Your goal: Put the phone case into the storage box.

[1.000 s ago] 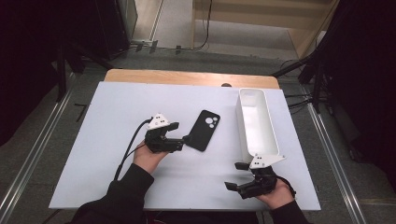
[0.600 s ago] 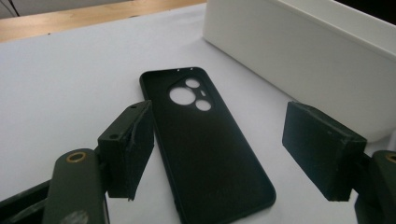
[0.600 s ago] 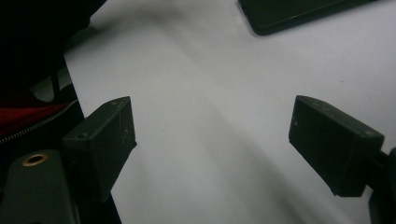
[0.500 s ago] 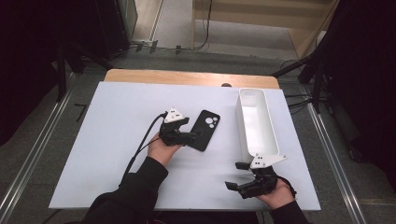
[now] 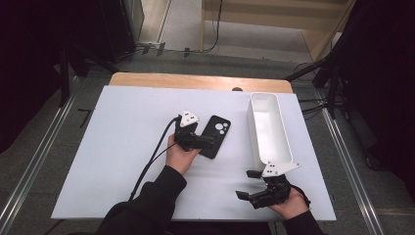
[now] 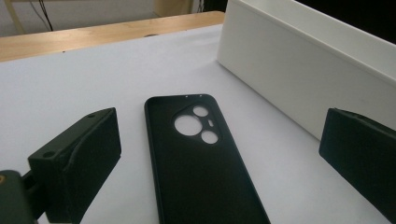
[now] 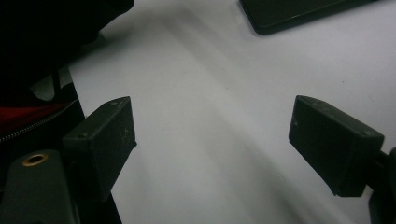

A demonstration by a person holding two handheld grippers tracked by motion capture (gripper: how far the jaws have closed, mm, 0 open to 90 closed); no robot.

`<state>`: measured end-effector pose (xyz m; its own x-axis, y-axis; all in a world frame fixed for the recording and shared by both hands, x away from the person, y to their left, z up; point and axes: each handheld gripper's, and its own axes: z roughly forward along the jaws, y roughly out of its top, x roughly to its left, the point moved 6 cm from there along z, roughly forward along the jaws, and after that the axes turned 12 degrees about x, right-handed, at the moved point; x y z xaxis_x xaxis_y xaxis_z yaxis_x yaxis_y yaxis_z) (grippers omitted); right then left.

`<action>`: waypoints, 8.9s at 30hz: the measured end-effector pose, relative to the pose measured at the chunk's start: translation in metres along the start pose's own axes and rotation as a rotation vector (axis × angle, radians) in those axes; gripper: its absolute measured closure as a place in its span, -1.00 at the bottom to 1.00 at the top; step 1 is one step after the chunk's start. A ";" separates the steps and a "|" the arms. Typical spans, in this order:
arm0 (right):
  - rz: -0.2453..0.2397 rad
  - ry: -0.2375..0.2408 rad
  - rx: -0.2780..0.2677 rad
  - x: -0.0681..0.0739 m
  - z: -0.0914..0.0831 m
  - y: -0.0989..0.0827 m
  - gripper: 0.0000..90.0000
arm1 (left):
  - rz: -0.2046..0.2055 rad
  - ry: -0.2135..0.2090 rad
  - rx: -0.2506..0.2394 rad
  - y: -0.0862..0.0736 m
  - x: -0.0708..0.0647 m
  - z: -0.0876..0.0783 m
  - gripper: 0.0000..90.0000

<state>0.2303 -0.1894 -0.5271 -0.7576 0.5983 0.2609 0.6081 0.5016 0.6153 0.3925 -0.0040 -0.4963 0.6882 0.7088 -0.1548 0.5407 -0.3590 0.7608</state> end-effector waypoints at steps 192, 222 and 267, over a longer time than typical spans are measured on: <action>-0.004 0.001 0.002 0.002 0.003 0.000 -0.71 | 0.076 -0.150 0.000 -0.015 -0.003 -0.045 -0.68; -0.038 -0.036 -0.097 0.019 0.001 0.022 -0.71 | 0.020 -0.028 -0.051 -0.055 0.025 -0.081 -0.69; 0.156 -0.013 -0.174 0.017 0.004 0.117 -0.71 | -0.107 0.042 -0.198 -0.071 0.014 -0.091 -0.69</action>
<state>0.2895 -0.1181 -0.4542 -0.6539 0.6689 0.3537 0.6664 0.2876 0.6879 0.3199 0.0869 -0.4954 0.6091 0.7627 -0.2176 0.5013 -0.1576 0.8508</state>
